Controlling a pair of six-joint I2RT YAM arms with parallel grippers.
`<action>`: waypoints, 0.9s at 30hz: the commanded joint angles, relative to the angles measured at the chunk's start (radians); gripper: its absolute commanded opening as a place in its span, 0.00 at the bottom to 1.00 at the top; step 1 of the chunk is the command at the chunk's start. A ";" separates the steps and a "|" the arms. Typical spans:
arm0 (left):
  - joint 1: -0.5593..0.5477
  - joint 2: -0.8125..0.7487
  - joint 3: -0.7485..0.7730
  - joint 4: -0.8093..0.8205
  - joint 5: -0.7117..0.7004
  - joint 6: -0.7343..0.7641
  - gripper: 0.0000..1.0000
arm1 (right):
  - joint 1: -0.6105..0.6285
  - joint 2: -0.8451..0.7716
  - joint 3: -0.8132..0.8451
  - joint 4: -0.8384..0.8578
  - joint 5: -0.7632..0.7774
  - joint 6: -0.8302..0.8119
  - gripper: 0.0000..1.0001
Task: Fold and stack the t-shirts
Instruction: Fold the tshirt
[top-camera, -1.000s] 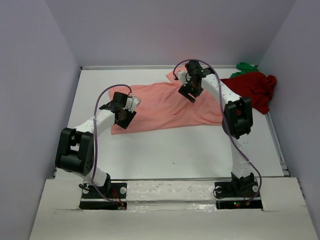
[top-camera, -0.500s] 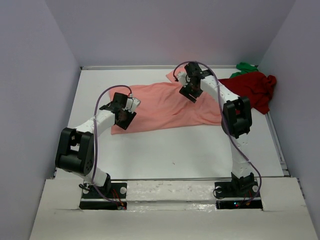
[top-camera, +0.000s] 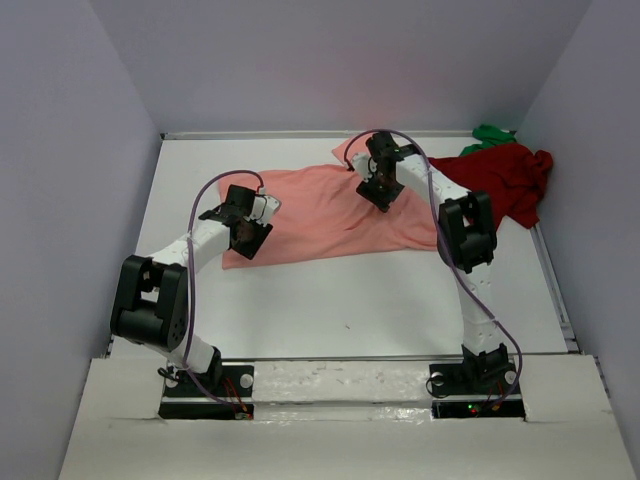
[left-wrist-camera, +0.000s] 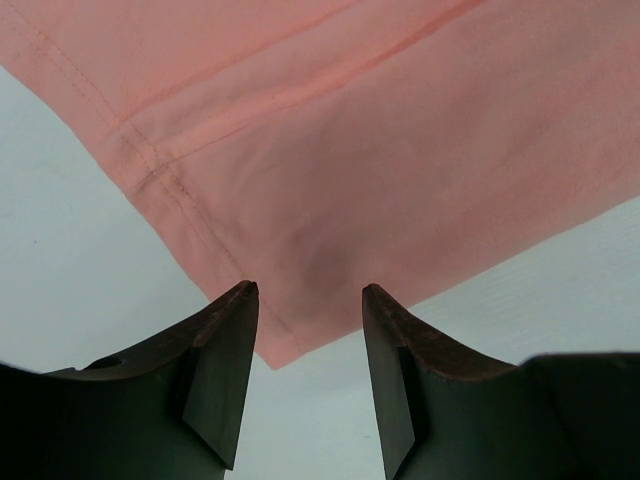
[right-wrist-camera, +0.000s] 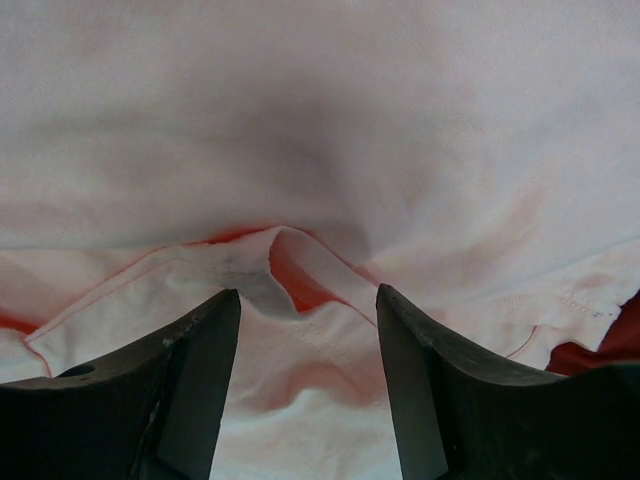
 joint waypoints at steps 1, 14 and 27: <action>-0.005 -0.010 0.001 -0.011 0.001 0.007 0.57 | 0.011 -0.004 0.025 0.003 -0.025 0.015 0.56; -0.007 -0.016 -0.001 -0.016 0.004 0.008 0.57 | 0.011 0.007 0.030 -0.028 -0.036 0.018 0.13; -0.009 -0.021 -0.001 -0.017 0.002 0.007 0.57 | 0.011 -0.027 0.057 -0.043 -0.042 0.016 0.00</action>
